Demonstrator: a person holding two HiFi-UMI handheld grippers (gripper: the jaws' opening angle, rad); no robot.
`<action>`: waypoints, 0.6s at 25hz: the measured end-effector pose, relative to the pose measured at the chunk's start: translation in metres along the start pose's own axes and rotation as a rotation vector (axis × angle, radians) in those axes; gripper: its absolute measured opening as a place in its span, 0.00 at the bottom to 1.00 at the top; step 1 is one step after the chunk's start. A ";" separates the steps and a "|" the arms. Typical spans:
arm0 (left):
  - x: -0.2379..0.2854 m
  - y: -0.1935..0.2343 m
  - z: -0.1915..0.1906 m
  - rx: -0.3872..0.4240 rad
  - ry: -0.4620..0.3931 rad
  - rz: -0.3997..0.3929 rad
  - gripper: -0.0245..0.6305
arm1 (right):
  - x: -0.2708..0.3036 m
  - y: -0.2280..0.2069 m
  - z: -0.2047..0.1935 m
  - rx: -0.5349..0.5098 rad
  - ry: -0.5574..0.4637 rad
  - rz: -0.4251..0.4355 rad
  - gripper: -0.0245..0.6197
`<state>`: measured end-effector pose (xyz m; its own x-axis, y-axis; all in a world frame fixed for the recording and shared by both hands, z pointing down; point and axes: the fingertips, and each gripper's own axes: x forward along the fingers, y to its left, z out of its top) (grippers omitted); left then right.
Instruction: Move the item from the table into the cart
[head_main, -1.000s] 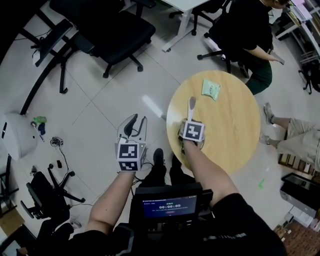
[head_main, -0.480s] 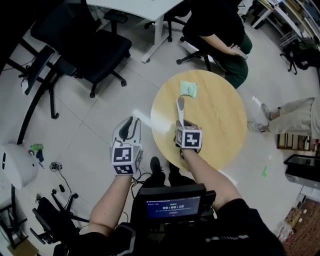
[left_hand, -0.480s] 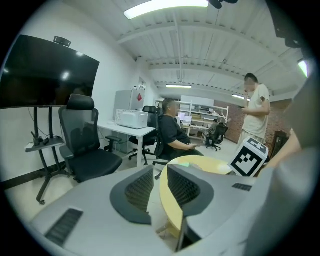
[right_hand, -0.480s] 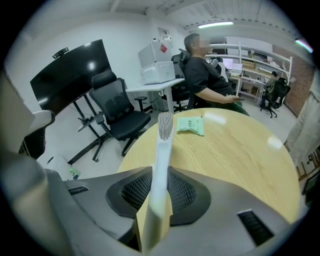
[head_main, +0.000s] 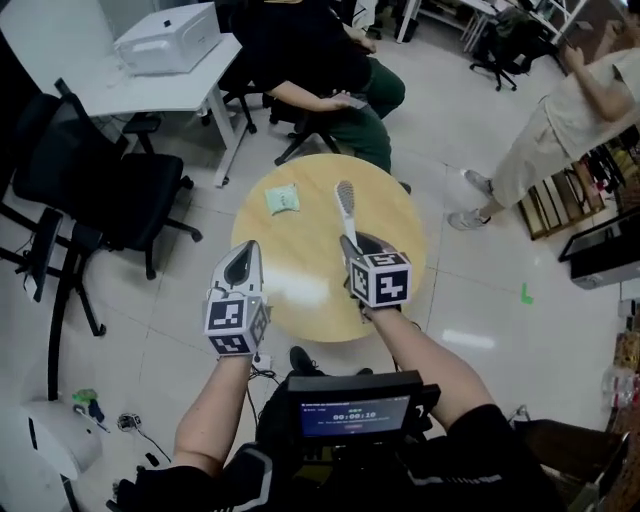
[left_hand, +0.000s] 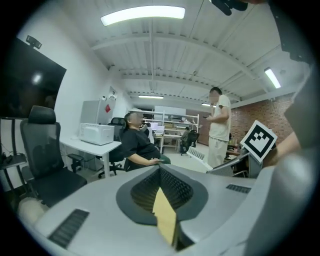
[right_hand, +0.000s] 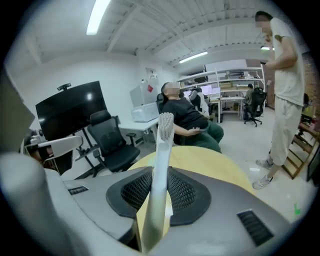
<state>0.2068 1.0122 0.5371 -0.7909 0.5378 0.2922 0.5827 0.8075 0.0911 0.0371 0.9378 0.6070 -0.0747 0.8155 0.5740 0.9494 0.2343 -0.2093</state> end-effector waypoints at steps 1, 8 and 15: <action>0.002 -0.029 0.009 0.009 -0.005 -0.025 0.04 | -0.028 -0.018 0.007 0.007 -0.028 -0.005 0.15; 0.028 -0.277 0.077 0.056 -0.083 -0.229 0.04 | -0.241 -0.175 0.041 0.029 -0.238 -0.077 0.15; 0.039 -0.528 0.097 0.120 -0.107 -0.493 0.04 | -0.427 -0.324 0.011 0.073 -0.386 -0.251 0.15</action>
<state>-0.1500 0.6310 0.4080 -0.9844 0.1031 0.1429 0.1155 0.9899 0.0818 -0.2419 0.5194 0.4211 -0.4206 0.8630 0.2798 0.8646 0.4748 -0.1646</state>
